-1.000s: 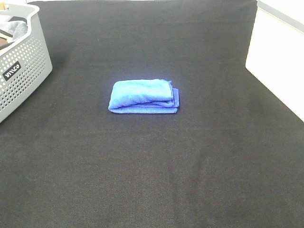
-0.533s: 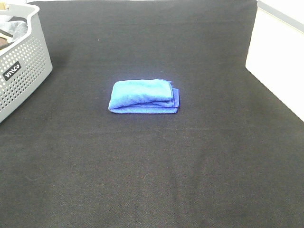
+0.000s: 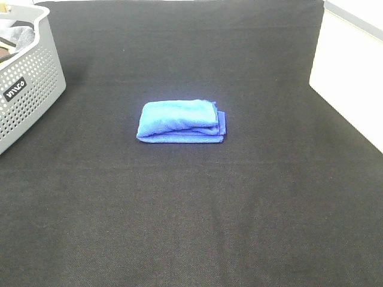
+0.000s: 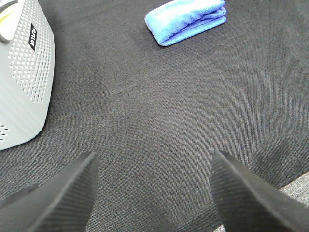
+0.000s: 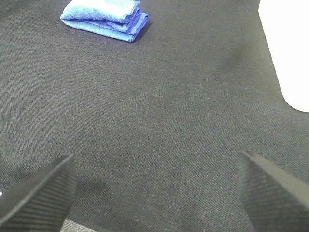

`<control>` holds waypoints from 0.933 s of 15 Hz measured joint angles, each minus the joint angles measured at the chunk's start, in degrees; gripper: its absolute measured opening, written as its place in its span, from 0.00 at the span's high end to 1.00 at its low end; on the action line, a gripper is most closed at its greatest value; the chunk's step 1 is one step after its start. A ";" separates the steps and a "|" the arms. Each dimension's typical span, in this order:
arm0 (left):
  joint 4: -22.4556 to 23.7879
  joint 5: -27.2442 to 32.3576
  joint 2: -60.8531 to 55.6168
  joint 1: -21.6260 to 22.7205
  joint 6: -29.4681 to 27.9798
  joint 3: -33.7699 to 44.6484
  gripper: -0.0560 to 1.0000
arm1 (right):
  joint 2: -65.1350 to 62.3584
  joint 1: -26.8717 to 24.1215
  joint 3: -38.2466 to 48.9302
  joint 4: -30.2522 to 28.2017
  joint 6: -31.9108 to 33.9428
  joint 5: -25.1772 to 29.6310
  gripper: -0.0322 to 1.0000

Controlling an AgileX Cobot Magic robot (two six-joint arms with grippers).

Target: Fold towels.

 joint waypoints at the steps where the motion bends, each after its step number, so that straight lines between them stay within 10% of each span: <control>1: -0.06 0.00 0.00 0.52 0.00 0.00 0.34 | 0.00 0.00 0.00 0.00 0.00 0.00 0.15; 6: -0.17 -0.11 -2.69 9.80 0.00 0.00 0.34 | -3.61 -9.63 0.00 0.69 0.00 -0.11 0.15; 14: -0.11 -0.23 -4.64 10.26 0.00 0.00 0.34 | -4.01 -9.91 0.00 1.03 0.00 -0.11 0.15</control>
